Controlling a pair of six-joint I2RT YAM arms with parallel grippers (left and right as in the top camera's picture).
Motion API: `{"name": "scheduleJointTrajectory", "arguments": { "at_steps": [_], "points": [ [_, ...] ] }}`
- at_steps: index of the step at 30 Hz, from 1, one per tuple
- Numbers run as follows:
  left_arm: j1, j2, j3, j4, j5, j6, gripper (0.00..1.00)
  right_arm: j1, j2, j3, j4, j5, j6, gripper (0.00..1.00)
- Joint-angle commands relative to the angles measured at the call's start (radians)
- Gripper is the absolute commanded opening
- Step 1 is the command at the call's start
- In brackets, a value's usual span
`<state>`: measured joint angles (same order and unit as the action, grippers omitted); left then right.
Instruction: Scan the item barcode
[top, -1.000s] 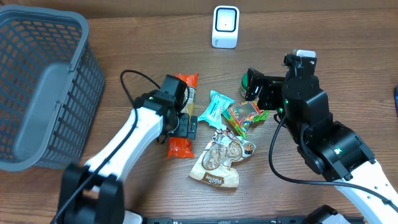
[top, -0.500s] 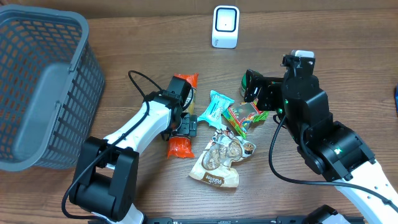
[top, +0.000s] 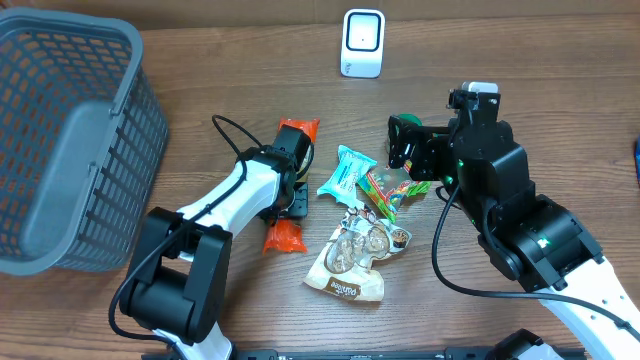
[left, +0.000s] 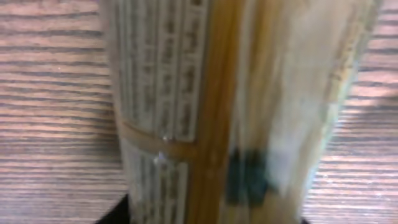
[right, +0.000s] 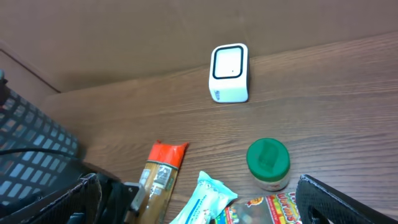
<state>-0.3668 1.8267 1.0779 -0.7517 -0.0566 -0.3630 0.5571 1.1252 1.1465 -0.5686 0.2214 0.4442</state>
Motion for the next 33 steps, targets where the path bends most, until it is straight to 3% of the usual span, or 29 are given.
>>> {"name": "scheduleJointTrajectory", "arguments": {
  "at_steps": [1,6,18,22,25,29,33],
  "points": [
    [0.000,0.027,-0.009,-0.008,0.052,0.003,0.19,0.003,-0.015,0.012,0.005,-0.030,0.001,1.00],
    [0.002,0.006,0.016,-0.035,0.189,0.065,0.04,0.003,-0.014,0.011,0.002,-0.076,0.001,1.00],
    [0.117,-0.224,0.138,-0.141,0.546,0.329,0.04,-0.050,0.009,-0.027,0.003,-0.299,-0.004,1.00],
    [0.211,-0.298,0.138,-0.144,0.635,0.370,0.04,-0.155,0.010,-0.035,0.021,-0.510,-0.079,1.00],
    [0.283,-0.321,0.138,-0.149,0.749,0.415,0.04,-0.254,0.022,-0.035,0.036,-0.765,-0.219,1.00],
    [0.343,-0.323,0.138,-0.131,1.088,0.571,0.04,-0.349,0.090,-0.035,0.045,-1.119,-0.352,1.00],
    [0.354,-0.323,0.138,-0.130,1.294,0.683,0.04,-0.380,0.206,-0.035,0.071,-1.327,-0.466,1.00]
  ]
}}
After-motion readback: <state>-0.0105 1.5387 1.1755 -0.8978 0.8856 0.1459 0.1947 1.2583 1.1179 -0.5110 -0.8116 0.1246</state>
